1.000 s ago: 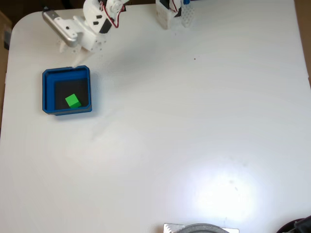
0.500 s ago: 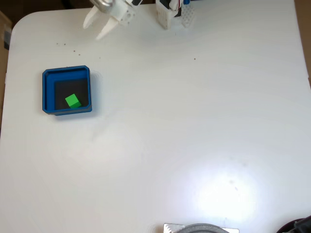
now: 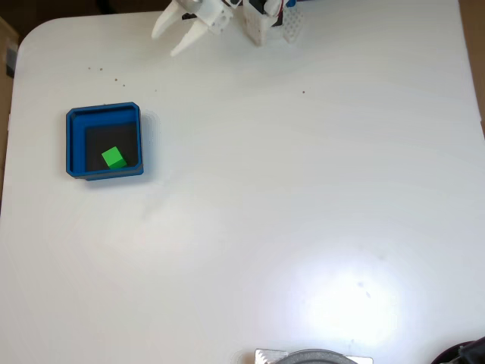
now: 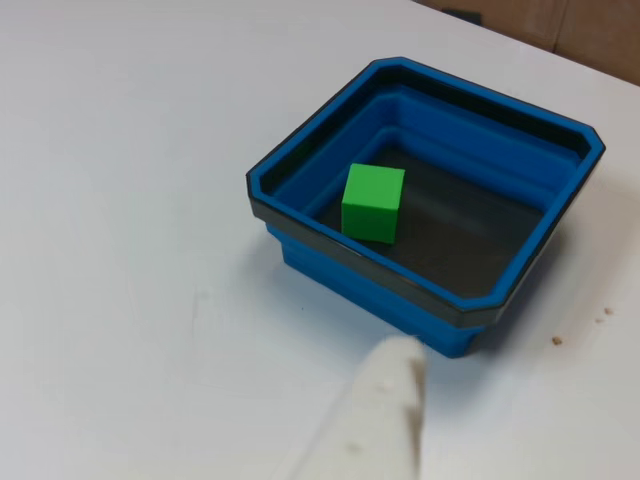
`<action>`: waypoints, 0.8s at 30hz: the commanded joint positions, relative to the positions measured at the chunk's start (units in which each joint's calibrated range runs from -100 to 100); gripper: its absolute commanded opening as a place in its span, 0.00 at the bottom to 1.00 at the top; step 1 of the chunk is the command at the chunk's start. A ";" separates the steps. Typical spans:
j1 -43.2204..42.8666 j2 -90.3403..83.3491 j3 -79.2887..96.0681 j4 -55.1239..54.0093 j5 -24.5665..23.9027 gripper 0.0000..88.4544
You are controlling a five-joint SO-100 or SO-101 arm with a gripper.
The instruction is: Pick up green cube and drop it in the blue box
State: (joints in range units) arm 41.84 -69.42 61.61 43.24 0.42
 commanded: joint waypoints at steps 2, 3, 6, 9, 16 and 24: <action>-0.09 -5.33 4.01 -0.80 0.15 0.17; -0.01 -6.08 4.82 -0.80 0.15 0.15; 0.07 -8.42 7.24 -0.80 0.15 0.11; 0.14 -11.35 9.66 -0.80 0.15 0.09; -0.01 -19.21 17.02 -0.80 0.15 0.09; -0.09 -24.97 24.92 -0.88 0.20 0.03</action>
State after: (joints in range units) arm 41.84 -91.31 84.70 43.24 0.42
